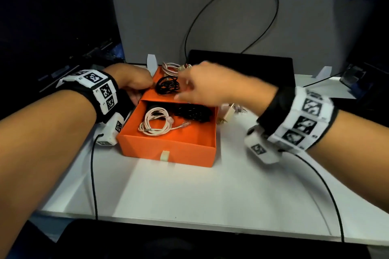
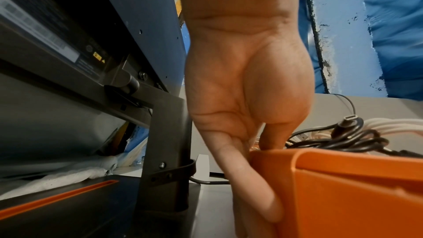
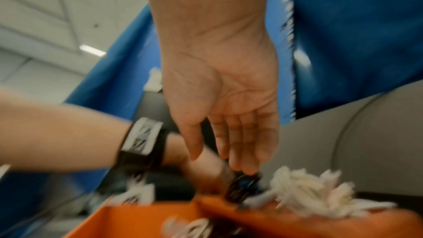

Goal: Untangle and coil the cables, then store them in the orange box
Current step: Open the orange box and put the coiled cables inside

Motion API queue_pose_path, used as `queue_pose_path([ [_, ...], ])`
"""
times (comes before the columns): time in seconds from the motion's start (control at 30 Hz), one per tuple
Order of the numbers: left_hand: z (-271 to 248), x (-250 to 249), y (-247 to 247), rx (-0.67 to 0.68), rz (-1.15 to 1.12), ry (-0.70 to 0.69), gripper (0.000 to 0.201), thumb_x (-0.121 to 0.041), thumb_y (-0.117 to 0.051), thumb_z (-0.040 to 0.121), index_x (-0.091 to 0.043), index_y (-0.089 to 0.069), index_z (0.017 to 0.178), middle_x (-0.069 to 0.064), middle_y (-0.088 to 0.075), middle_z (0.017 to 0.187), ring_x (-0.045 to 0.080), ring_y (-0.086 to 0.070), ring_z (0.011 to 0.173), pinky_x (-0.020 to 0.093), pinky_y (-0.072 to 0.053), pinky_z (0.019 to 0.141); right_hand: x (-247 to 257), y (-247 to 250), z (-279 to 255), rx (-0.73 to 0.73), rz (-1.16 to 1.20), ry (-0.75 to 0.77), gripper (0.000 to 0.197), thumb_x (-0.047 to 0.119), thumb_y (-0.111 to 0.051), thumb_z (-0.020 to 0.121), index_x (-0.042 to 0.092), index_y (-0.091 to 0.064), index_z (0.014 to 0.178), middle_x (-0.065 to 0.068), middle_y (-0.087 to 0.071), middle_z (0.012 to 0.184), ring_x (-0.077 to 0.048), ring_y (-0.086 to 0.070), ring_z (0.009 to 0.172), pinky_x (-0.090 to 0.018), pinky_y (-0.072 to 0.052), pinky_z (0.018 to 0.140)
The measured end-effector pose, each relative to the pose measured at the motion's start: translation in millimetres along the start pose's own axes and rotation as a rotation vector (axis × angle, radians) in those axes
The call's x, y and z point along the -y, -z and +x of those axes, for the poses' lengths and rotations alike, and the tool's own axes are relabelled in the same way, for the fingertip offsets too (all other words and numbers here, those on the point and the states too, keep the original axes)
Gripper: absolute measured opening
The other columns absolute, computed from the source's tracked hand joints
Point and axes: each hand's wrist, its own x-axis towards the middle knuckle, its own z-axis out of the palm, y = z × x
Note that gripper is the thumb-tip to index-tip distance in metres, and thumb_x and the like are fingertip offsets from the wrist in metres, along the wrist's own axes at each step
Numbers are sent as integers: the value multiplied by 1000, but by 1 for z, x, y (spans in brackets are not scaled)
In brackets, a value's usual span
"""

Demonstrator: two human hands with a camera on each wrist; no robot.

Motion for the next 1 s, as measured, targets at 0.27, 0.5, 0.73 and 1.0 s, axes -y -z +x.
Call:
queue_pose_path([
  [0.27,2,0,0,8,25,4,36,-13,-39,106,7,-61,126,33,-73,101,35,-74,62,41,-63,54,-104,-29,-17,377,110,-575,57,69,-60,91,13,-58,83,-11,-68,91,-27,-72,71,-33,-60,58],
  [0.5,-5,-4,-1,11,36,29,36,-14,-38,106,5,-60,128,32,-72,102,35,-74,63,37,-61,49,-133,-73,-12,225,554,-630,34,29,-75,93,2,-67,112,-17,-74,97,-31,-75,82,-42,-66,74],
  [0.73,-10,-5,0,1,31,28,36,-16,-39,106,4,-60,128,31,-73,101,35,-75,64,38,-62,52,-150,-50,-26,-60,489,-549,21,24,-83,86,11,-66,86,-8,-69,84,-25,-65,82,-39,-54,76],
  [1.0,-12,-5,0,-8,35,32,36,-18,-41,106,5,-61,126,30,-74,96,37,-75,67,36,-61,50,-61,39,-48,-114,741,-244,22,13,-77,91,1,-65,105,-15,-78,96,-23,-79,81,-38,-65,79],
])
